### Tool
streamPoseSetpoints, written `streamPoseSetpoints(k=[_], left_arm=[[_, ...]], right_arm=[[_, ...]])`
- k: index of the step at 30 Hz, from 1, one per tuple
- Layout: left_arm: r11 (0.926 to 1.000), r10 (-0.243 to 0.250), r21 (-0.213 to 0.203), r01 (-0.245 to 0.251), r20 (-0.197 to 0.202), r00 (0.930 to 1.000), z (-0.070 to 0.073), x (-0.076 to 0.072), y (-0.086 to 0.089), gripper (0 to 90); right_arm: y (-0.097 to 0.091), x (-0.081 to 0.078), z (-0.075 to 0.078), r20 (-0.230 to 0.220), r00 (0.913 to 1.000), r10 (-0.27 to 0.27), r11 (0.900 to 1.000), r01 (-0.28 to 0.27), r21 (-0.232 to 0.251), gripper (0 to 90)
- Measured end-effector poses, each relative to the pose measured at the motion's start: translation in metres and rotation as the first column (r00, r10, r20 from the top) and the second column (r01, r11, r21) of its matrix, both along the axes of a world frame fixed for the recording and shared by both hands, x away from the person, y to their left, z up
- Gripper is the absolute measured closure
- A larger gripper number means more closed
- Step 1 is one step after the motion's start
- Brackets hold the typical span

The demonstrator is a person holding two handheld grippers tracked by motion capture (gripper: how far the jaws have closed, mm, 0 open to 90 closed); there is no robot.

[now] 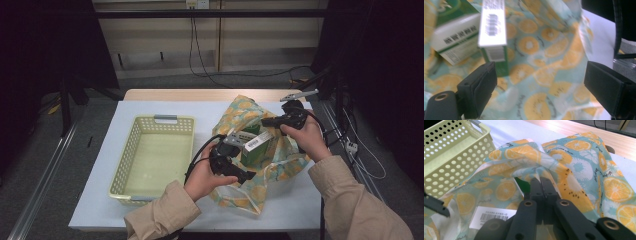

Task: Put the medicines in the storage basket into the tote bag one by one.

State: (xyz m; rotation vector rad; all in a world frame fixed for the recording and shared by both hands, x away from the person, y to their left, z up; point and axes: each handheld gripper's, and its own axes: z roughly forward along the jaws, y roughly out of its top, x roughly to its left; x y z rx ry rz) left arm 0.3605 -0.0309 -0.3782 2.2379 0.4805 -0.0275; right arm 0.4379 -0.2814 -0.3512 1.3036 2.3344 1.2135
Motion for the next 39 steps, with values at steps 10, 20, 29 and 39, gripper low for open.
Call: streamPoseSetpoints(k=[10,20,29,39], left_arm=[[0.9996,0.012,0.025,-0.011,-0.020,0.9997,-0.021,-0.009,0.004,11.0],[0.9977,-0.023,0.063,0.025,-0.041,0.9989,-0.040,-0.012,-0.001,12.2],[0.9961,-0.025,0.083,0.028,-0.041,0.9989,-0.052,-0.012,-0.004,25.3],[0.9953,-0.007,0.097,0.012,-0.056,0.9984,-0.059,-0.008,-0.004,69.0]], right_arm=[[0.000,-0.001,0.002,0.000,1.0000,-0.002,1.0000,0.002,-0.002,90.0],[0.000,-0.001,0.002,0.000,1.0000,-0.004,1.0000,0.004,0.001,90.0],[0.000,-0.001,0.002,0.005,1.0000,0.001,1.0000,-0.001,0.006,90.0],[0.000,-0.003,0.003,0.009,1.0000,0.004,1.0000,-0.004,0.009,90.0]])
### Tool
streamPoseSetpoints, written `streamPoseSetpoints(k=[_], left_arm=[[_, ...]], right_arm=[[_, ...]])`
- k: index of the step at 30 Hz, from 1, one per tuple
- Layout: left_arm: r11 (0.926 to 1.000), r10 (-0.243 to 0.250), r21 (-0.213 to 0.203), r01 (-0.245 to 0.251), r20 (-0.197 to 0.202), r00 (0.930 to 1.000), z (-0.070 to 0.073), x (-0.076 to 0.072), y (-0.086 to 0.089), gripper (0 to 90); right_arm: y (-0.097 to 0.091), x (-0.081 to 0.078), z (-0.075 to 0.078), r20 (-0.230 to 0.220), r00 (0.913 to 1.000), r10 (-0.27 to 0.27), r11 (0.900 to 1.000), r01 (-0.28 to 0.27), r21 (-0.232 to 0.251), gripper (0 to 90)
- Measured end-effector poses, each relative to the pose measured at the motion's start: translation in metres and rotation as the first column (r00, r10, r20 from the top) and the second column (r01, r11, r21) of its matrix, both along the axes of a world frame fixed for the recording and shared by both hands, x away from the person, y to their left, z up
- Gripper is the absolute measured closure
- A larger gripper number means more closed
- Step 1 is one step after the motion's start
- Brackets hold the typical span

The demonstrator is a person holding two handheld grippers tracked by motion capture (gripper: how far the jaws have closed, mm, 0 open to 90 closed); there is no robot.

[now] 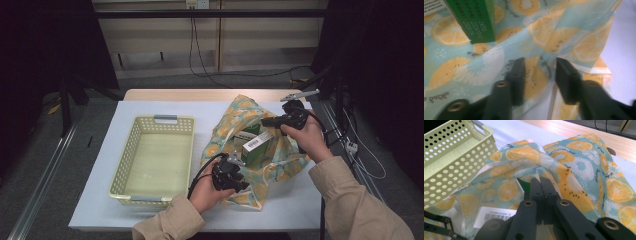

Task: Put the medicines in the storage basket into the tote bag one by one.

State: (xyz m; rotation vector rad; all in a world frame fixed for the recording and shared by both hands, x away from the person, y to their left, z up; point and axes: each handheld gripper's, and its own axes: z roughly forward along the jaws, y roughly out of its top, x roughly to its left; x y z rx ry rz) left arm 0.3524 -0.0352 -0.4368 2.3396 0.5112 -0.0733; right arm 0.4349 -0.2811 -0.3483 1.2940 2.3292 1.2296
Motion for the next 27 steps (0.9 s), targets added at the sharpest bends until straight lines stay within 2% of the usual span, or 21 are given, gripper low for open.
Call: streamPoseSetpoints(k=[3,6,7,9,11,19,27], left_arm=[[0.9995,0.027,-0.019,-0.027,-0.014,0.9995,0.001,0.001,0.001,80.0],[0.9994,0.029,-0.016,-0.029,-0.017,0.9994,0.005,0.002,0.004,88.3],[0.9991,0.042,-0.005,-0.042,-0.008,0.9991,0.007,0.002,0.004,89.0],[0.9992,0.033,-0.020,-0.034,-0.024,0.9992,0.010,0.002,0.005,89.6],[0.9992,0.037,-0.015,-0.037,-0.022,0.9991,0.015,0.002,0.007,89.8],[0.9968,0.060,-0.053,-0.060,-0.003,0.9982,0.039,0.005,0.011,90.0],[0.9943,0.083,-0.068,-0.083,0.001,0.9966,0.063,0.009,0.015,90.0]], right_arm=[[0.000,-0.001,0.000,0.000,1.0000,0.004,1.0000,-0.004,0.003,90.0],[0.000,-0.001,-0.001,0.000,1.0000,0.005,1.0000,-0.005,0.006,90.0],[0.001,-0.002,-0.001,-0.002,1.0000,0.004,1.0000,-0.004,0.006,90.0],[0.001,-0.002,-0.002,0.001,1.0000,0.005,1.0000,-0.005,0.004,90.0],[0.001,-0.002,-0.001,0.001,1.0000,0.005,1.0000,-0.005,0.005,90.0],[0.002,-0.006,0.001,0.007,0.9999,0.012,0.9999,-0.012,0.003,90.0],[0.005,-0.010,0.005,0.015,0.9997,0.022,0.9998,-0.022,0.002,90.0]])
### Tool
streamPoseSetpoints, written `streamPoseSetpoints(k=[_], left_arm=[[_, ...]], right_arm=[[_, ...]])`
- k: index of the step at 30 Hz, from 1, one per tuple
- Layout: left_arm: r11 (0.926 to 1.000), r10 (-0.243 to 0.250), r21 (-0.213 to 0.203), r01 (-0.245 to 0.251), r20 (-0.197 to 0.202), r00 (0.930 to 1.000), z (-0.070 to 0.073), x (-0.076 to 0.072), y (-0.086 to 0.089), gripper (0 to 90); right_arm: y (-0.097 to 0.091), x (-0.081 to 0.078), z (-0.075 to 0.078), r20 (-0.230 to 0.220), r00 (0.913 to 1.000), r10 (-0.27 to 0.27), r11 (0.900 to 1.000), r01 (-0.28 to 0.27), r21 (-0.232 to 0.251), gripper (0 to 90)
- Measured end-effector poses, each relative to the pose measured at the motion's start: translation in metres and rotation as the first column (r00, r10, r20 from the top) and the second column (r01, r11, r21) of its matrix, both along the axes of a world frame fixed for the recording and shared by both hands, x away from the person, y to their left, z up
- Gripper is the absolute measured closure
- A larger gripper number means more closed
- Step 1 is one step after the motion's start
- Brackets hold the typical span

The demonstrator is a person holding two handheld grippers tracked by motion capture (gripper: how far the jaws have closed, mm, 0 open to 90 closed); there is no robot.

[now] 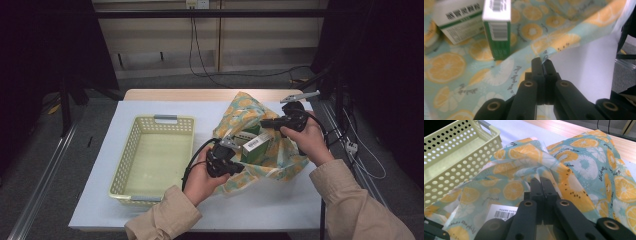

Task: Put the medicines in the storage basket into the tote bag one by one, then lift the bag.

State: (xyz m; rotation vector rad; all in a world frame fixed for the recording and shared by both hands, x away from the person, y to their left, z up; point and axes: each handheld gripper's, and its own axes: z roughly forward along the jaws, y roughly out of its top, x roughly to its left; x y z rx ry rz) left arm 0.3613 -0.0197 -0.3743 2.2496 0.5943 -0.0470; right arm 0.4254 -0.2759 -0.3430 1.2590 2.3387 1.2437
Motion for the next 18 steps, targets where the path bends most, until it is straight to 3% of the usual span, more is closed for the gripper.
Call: streamPoseSetpoints(k=[9,18], left_arm=[[0.9999,0.015,-0.008,-0.015,0.038,0.9992,0.035,0.012,0.003,90.0],[0.9989,0.048,-0.007,-0.047,0.110,0.9927,0.073,0.030,0.002,90.0]], right_arm=[[0.000,0.001,0.008,0.010,0.9999,-0.001,1.0000,0.001,0.004,90.0],[-0.004,0.003,0.033,0.052,0.9985,-0.015,0.9998,0.014,0.016,90.0]])
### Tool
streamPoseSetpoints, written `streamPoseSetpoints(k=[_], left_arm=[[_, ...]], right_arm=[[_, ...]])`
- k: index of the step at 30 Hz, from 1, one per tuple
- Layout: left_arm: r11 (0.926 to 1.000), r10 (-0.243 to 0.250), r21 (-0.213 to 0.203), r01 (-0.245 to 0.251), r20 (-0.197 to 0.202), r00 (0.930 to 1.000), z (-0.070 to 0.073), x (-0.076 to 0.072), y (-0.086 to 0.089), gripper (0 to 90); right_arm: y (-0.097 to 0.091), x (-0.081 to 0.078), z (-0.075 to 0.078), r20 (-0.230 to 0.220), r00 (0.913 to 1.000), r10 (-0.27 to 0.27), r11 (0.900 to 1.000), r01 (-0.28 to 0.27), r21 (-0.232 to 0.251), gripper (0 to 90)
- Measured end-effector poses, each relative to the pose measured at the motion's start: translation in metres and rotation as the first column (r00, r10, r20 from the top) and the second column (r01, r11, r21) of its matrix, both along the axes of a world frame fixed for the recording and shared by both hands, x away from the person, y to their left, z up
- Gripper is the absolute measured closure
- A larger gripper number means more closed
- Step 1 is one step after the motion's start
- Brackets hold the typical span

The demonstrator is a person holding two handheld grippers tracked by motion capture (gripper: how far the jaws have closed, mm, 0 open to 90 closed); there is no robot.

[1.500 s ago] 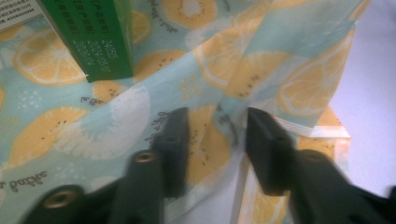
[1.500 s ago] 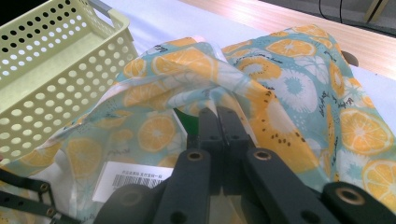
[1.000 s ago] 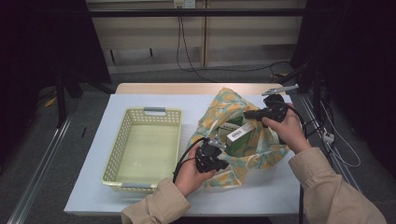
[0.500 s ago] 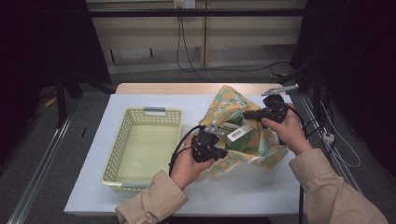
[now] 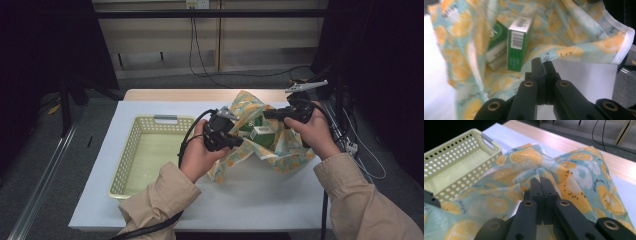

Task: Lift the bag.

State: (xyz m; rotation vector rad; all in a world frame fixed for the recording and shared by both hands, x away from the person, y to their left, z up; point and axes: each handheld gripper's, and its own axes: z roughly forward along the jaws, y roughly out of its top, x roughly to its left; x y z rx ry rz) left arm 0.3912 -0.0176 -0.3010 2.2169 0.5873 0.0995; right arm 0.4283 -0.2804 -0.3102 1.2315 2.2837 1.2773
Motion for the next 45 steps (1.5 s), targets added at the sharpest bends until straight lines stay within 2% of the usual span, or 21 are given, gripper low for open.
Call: streamPoseSetpoints(k=[12,13,19,22,29,32,37,41,44,45], left_arm=[[0.9950,0.070,-0.075,-0.067,0.041,0.9967,0.059,0.046,0.002,90.0],[0.9940,0.071,-0.085,-0.068,0.036,0.9968,0.063,0.050,0.001,90.0],[0.9888,0.083,-0.129,-0.074,0.070,0.9941,0.095,0.070,-0.002,90.0],[0.9840,0.082,-0.165,-0.069,0.072,0.9941,0.106,0.076,0.001,90.0],[0.9875,0.076,-0.143,-0.067,0.062,0.9951,0.098,0.078,0.006,90.0],[0.9887,0.078,-0.132,-0.070,0.056,0.9954,0.094,0.075,0.011,90.0],[0.9897,0.075,-0.125,-0.070,0.035,0.9966,0.087,0.067,0.022,90.0],[0.9919,0.054,-0.117,-0.050,0.030,0.9981,0.083,0.057,0.029,90.0],[0.9943,0.032,-0.103,-0.030,0.016,0.9994,0.077,0.048,0.035,89.4],[0.9934,0.033,-0.111,-0.031,0.015,0.9993,0.076,0.046,0.037,87.9]], right_arm=[[-0.005,0.015,0.040,0.053,0.9983,-0.025,0.9996,0.024,0.015,90.0],[-0.006,0.017,0.043,0.055,0.9981,-0.027,0.9995,0.026,0.015,90.0],[-0.014,0.024,0.063,0.081,0.9950,-0.059,0.9981,0.057,0.026,90.0],[-0.019,0.025,0.073,0.111,0.9910,-0.075,0.9959,0.069,0.059,90.0],[-0.017,0.028,0.069,0.101,0.9924,-0.071,0.9955,0.064,0.071,90.0],[-0.010,0.026,0.064,0.082,0.9954,-0.049,0.9964,0.043,0.073,90.0],[0.004,0.018,0.056,0.075,0.9972,-0.004,0.9981,0.000,0.062,90.0],[0.013,0.011,0.052,0.070,0.9973,0.023,0.9976,-0.027,0.064,90.0],[0.021,0.005,0.048,0.053,0.9973,0.051,0.9961,-0.054,0.070,90.0],[0.023,0.004,0.046,0.041,0.9971,0.065,0.9950,-0.068,0.073,89.9]])
